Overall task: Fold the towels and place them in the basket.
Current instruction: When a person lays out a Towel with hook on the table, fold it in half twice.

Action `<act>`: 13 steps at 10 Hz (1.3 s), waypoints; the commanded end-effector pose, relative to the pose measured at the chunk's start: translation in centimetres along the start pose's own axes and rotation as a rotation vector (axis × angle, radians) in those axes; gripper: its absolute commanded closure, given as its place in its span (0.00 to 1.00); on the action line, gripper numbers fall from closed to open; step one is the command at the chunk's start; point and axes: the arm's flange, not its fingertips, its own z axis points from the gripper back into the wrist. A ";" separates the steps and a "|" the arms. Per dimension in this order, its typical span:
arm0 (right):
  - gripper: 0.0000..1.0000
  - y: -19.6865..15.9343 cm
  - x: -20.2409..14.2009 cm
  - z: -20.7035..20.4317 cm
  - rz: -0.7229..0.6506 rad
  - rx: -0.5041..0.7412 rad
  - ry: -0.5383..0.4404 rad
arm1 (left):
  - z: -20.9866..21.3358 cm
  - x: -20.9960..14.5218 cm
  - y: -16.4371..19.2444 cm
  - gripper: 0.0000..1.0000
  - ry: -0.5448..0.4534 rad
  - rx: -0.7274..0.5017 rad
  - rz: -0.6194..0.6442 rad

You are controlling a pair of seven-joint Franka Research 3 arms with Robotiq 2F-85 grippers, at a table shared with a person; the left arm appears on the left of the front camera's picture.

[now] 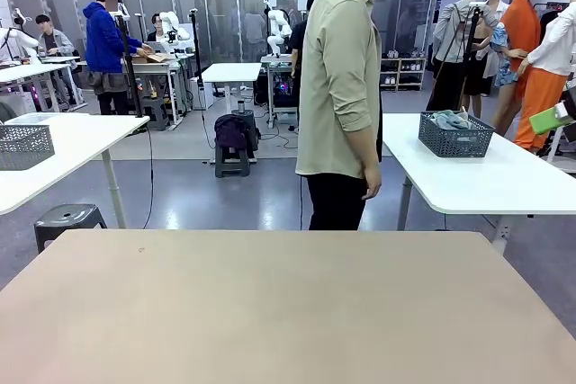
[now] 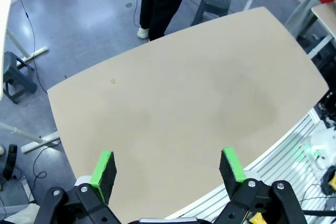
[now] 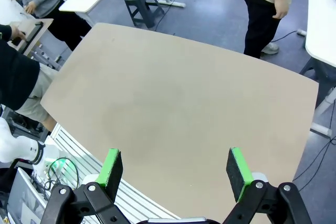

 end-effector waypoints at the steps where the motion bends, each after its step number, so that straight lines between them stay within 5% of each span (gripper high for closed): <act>1: 0.00 0.0 0.0 0.1 -0.004 -0.006 -0.003 | 0.2 0.1 -0.1 0.00 0.002 0.010 0.001; 13: 0.00 5.5 3.0 7.7 0.002 -0.102 0.073 | 3.7 1.7 3.1 0.00 0.001 0.097 -0.032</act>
